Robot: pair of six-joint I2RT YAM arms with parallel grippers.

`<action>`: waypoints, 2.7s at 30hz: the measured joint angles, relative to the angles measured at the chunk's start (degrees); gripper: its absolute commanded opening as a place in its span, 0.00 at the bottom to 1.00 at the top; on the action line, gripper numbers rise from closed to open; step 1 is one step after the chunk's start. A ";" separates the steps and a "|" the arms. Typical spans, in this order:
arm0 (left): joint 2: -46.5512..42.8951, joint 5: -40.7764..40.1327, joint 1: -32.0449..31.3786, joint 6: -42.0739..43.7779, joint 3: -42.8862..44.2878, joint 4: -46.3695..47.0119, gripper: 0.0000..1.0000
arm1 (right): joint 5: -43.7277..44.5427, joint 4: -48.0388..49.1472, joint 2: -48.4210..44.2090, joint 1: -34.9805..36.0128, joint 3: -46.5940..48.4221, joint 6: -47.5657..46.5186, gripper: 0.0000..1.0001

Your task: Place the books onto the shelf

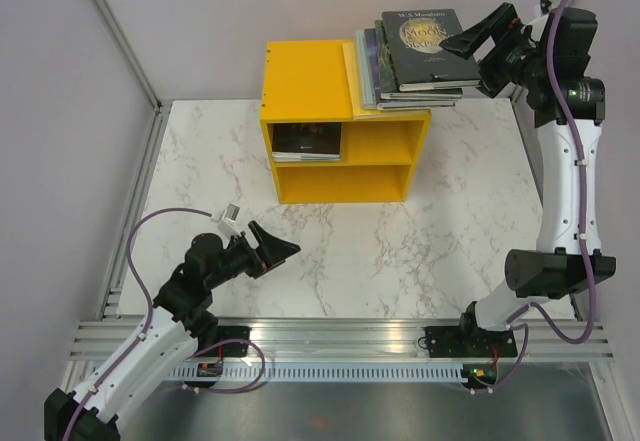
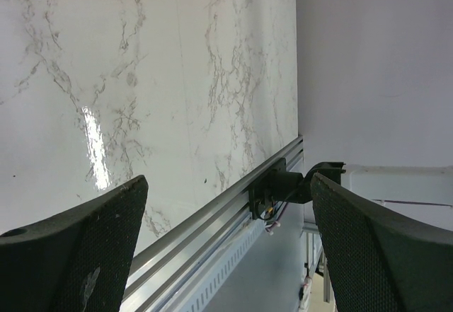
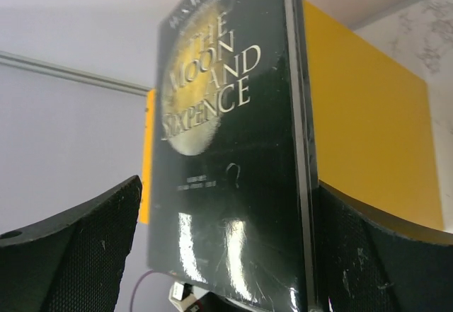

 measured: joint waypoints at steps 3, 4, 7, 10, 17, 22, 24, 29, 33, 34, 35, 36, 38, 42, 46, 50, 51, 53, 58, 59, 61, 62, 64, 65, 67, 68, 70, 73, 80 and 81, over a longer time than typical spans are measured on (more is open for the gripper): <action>0.52 0.00 0.00 0.00 -0.02 0.31 0.97 | 1.57 -3.63 0.92 0.26 0.07 -3.23 0.98; 0.79 0.00 0.00 0.00 -0.02 0.52 0.96 | 1.97 -4.57 1.09 0.37 0.07 -4.22 0.98; 1.36 0.00 0.00 0.02 -0.07 1.03 0.96 | 3.23 -6.34 1.16 0.72 0.22 -6.25 0.98; 1.81 0.00 0.00 0.00 -0.35 1.33 0.96 | 3.63 -7.10 1.16 0.85 1.05 -7.32 0.98; 2.45 0.00 0.00 0.00 -0.98 2.12 0.95 | 4.63 -7.30 1.42 0.85 4.57 -8.04 0.98; 2.45 0.00 0.00 0.02 -0.98 2.47 0.95 | 5.70 -7.10 2.47 1.92 5.01 -8.09 0.85; 2.45 0.00 0.00 0.00 -0.98 2.47 0.94 | 6.60 -7.08 3.74 3.23 5.11 -8.15 0.81; 2.56 0.00 0.00 0.02 -0.98 2.49 0.94 | 9.97 -4.70 6.36 7.67 5.70 -7.82 0.76; 2.58 0.00 0.00 0.02 -0.98 2.47 0.94 | 12.13 -4.09 6.99 10.69 6.49 -7.58 0.75; 2.58 0.00 0.00 0.02 -0.98 2.47 0.94 | 12.39 -3.93 7.08 11.30 6.51 -7.52 0.75; 2.58 0.00 0.00 0.02 -0.98 2.47 0.94 | 12.52 -3.80 7.10 11.78 6.51 -7.39 0.75; 2.54 0.00 0.00 0.02 -0.98 2.47 0.93 | 12.61 -3.72 7.13 12.20 6.54 -7.30 0.75; 2.43 0.00 0.00 0.02 -0.98 2.47 0.93 | 13.07 -3.72 7.13 12.74 6.54 -7.15 0.76; 2.43 0.00 0.00 0.02 -0.98 2.47 0.93 | 13.92 -3.82 7.13 13.27 6.54 -7.34 0.96; 2.32 0.00 0.00 0.11 -0.98 2.40 0.93 | 14.69 -3.34 7.04 13.81 6.54 -8.04 0.98; 1.97 -0.04 0.00 0.63 -0.98 2.05 0.93 | 15.06 -3.41 6.88 13.44 6.54 -8.33 0.98; 1.77 -0.09 0.00 0.85 -0.98 1.81 0.93 | 15.04 -3.54 6.84 13.05 6.54 -8.41 0.98; 1.27 -0.24 0.00 1.31 -0.98 0.96 0.94 | 14.99 -4.13 6.49 11.67 6.54 -8.61 0.98; 0.48 -1.42 0.00 2.54 -0.66 -1.51 0.96 | 14.58 -5.40 4.20 5.86 5.55 -9.35 0.98; 0.48 -1.53 0.00 2.73 -0.42 -1.99 0.97 | 14.56 -5.64 3.39 4.74 5.03 -9.46 0.98; 0.46 -2.03 0.00 3.37 0.24 -3.08 0.98 | 14.27 -5.97 1.53 3.19 3.74 -9.84 0.98; 0.46 -2.27 0.00 3.74 0.72 -3.96 0.98 | 14.19 -6.05 0.20 2.60 2.58 -10.12 0.98; 0.37 -3.45 0.00 4.68 1.95 -5.81 1.00 | 14.29 -6.01 -3.13 1.90 -0.46 -10.86 0.98; 0.33 -4.15 0.00 5.35 2.80 -7.26 1.00 | 14.40 -5.92 -4.76 1.77 -2.19 -11.19 0.98; 0.17 -6.19 0.00 6.69 4.81 -10.12 1.00 | 14.62 -5.38 -9.77 1.73 -7.39 -12.04 0.98; 0.11 -7.58 0.00 7.41 6.29 -12.26 1.00 | 14.69 -4.39 -12.96 1.73 -10.86 -12.55 0.98; -0.02 -10.82 0.00 9.09 9.35 -15.76 1.00 | 14.88 -1.75 -19.98 1.75 -18.23 -13.35 0.98; 0.46 -15.21 0.00 11.04 13.40 -19.23 1.00 | 15.08 1.90 -31.47 1.73 -29.99 -14.38 0.98; 7.50 -27.96 0.00 13.68 22.71 -27.89 1.00 | 13.97 9.70 -51.36 1.73 -52.22 -16.11 0.98; 7.63 -30.47 0.00 14.29 23.37 -28.35 1.00 | 13.57 10.43 -53.86 1.73 -55.41 -16.04 0.98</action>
